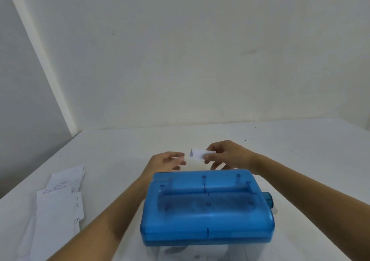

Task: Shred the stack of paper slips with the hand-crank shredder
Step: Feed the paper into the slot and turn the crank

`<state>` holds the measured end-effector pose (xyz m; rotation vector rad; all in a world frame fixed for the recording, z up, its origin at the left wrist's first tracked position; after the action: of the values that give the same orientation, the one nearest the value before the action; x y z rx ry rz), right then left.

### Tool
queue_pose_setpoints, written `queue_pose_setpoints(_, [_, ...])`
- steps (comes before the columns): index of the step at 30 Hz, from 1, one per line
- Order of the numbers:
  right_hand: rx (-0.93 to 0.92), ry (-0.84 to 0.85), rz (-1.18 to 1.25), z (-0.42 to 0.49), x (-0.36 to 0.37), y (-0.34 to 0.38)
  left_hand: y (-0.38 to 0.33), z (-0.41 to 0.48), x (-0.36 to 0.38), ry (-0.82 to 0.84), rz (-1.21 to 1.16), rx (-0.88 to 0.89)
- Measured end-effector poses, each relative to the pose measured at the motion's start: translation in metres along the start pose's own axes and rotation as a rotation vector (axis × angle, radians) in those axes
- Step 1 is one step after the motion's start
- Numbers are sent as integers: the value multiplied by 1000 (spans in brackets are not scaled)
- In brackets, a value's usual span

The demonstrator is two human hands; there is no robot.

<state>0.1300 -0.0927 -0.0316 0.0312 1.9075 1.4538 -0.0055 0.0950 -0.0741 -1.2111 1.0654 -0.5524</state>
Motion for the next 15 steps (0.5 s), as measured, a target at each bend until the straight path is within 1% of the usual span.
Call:
queue_pose_setpoints(2, [-17,3,164,-12,-11,15,-22,-1,-12,60,-85,-80])
queue_pose_setpoints(3, [-47,1,218,-17,-16,26,-35,-3,-18,83,-104,-91])
queue_pose_setpoints(5, [-123,-17,266,-31,-21,52,-66,-16,-27,114,-133,-52])
queue_pose_setpoints(7, [-204,-63,213,-42,-19,80,-94,-31,-35,139,-198,-9])
queue_pose_setpoints(9, [-272,-105,112,-51,-10,108,-116,-51,-43,146,-189,40])
queue_pose_setpoints(12, [-344,-110,29,-61,11,145,-125,-81,-57,64,-161,135])
queue_pose_setpoints(13, [-358,-101,40,-64,20,155,-122,-90,-65,15,-176,149])
queue_pose_setpoints(15, [-362,-78,152,-67,38,173,-113,-106,-82,-79,-229,161])
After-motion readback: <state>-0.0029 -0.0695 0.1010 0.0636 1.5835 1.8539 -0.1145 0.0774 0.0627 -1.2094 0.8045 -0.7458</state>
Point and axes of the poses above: each hand's wrist, its own z-axis towards the middle knuckle, its own x-axis out of the palm, y = z × x, the point moved 2 cm from there along z, towards the middle knuckle, and after that the axes turned 3 degrees about z, right-handed, at the moved point
